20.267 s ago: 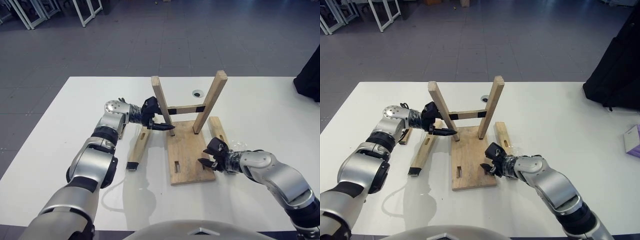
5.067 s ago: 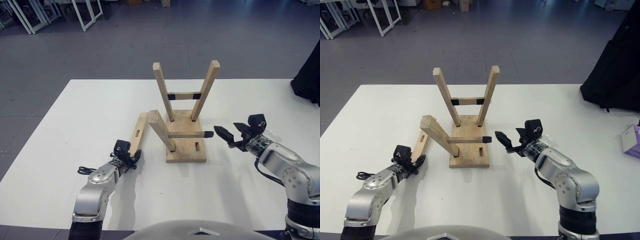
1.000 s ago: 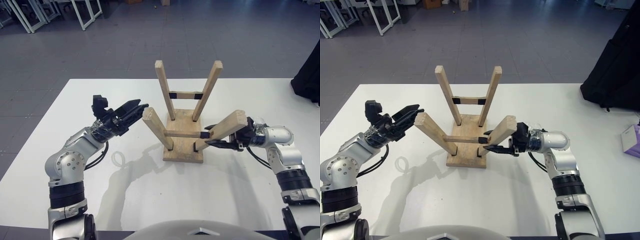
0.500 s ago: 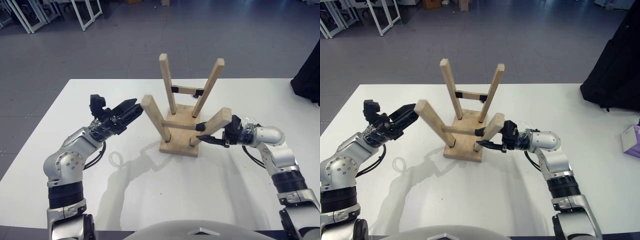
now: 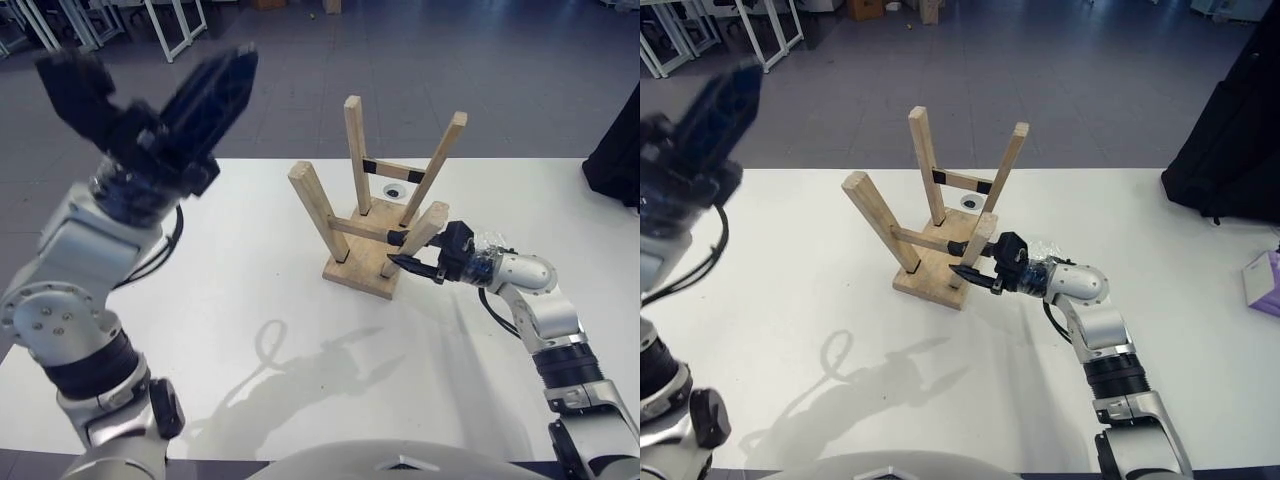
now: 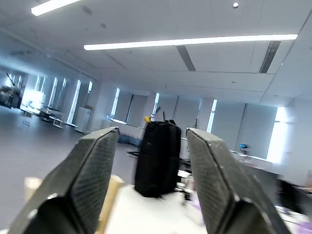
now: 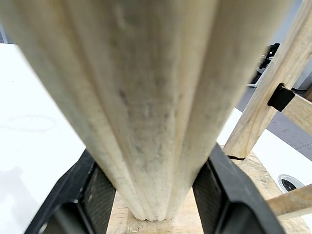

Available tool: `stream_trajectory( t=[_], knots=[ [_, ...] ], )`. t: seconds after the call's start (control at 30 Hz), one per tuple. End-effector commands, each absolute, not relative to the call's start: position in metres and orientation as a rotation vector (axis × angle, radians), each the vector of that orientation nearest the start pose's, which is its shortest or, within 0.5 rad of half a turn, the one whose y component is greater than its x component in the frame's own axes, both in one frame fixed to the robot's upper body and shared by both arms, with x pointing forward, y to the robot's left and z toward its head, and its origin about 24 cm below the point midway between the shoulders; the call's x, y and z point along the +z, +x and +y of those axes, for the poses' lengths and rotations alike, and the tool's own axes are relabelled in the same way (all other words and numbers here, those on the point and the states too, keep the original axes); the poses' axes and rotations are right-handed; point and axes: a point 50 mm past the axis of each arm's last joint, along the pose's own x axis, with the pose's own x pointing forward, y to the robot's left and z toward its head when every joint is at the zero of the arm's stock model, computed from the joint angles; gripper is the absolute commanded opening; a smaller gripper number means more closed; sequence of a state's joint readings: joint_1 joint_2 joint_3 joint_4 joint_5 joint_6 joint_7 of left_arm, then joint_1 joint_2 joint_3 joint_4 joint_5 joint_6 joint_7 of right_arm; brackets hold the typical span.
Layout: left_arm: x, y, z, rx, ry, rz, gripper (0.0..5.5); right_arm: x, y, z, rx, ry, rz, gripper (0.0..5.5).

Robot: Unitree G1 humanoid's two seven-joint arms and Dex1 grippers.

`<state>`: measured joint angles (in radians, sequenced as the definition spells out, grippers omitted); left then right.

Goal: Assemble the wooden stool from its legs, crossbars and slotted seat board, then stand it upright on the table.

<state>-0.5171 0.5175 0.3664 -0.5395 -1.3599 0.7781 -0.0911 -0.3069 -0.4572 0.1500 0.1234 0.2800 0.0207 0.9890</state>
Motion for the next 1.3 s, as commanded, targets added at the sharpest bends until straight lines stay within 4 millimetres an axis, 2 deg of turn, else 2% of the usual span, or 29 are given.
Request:
stream_trajectory(
  t=[0.03,0.13,0.2,0.23,0.37,0.43,0.47,0.53,0.63,0.7,0.77,0.8,0.9,1.0,1.1,1.13,1.23,1.3],
  knots=[
    [0.224,0.260,0.095,-0.650,0.017,-0.105,2.35,0.066,0.274,-0.157,1.084,-0.236,0.157,2.03],
    [0.187,0.257,0.058,-0.652,0.145,-0.068,2.35,0.063,0.273,-0.152,1.091,-0.242,0.166,2.03],
    [0.166,0.257,0.047,-0.617,0.252,-0.057,2.35,0.063,0.272,-0.150,1.090,-0.239,0.164,2.03],
    [0.163,0.258,0.047,-0.589,0.303,-0.081,2.35,0.063,0.272,-0.150,1.088,-0.237,0.163,2.03],
    [0.197,0.268,0.064,-0.367,0.584,-0.389,2.35,0.065,0.273,-0.149,1.090,-0.236,0.163,2.03],
    [0.201,0.267,0.069,-0.313,0.694,-0.455,2.35,0.066,0.273,-0.150,1.095,-0.237,0.165,2.03],
    [0.194,0.266,0.068,-0.318,0.744,-0.448,2.35,0.067,0.273,-0.150,1.098,-0.238,0.167,2.03],
    [0.165,0.265,0.063,-0.396,0.829,-0.349,2.35,0.067,0.273,-0.151,1.105,-0.240,0.172,2.03],
    [0.102,0.250,0.061,-0.544,0.912,-0.100,2.35,0.070,0.276,-0.149,1.132,-0.245,0.186,2.03],
    [0.068,0.240,0.062,-0.598,0.938,0.015,2.35,0.073,0.277,-0.148,1.145,-0.245,0.213,2.03],
    [0.048,0.235,0.061,-0.624,0.928,0.076,2.35,0.069,0.276,-0.147,1.149,-0.246,0.266,2.03],
    [0.045,0.234,0.060,-0.624,0.918,0.085,2.35,0.066,0.274,-0.147,1.145,-0.246,0.295,2.03],
    [0.063,0.239,0.056,-0.588,0.798,0.039,2.35,0.037,0.263,-0.156,1.089,-0.282,0.495,2.03],
    [0.099,0.242,0.061,-0.529,0.656,-0.049,2.35,-0.004,0.234,-0.180,1.066,-0.366,0.817,2.03],
    [0.141,0.245,0.070,-0.492,0.467,-0.123,2.35,-0.026,0.214,-0.195,1.040,-0.402,0.900,2.03],
    [0.158,0.246,0.071,-0.497,0.389,-0.157,2.35,-0.028,0.212,-0.196,1.031,-0.396,0.896,2.03],
    [0.230,0.265,0.075,-0.480,0.044,-0.289,2.35,-0.029,0.211,-0.191,1.012,-0.374,0.867,2.03],
    [0.276,0.291,0.094,-0.435,-0.019,-0.374,2.35,-0.030,0.212,-0.188,1.011,-0.370,0.852,2.03]
  ],
)
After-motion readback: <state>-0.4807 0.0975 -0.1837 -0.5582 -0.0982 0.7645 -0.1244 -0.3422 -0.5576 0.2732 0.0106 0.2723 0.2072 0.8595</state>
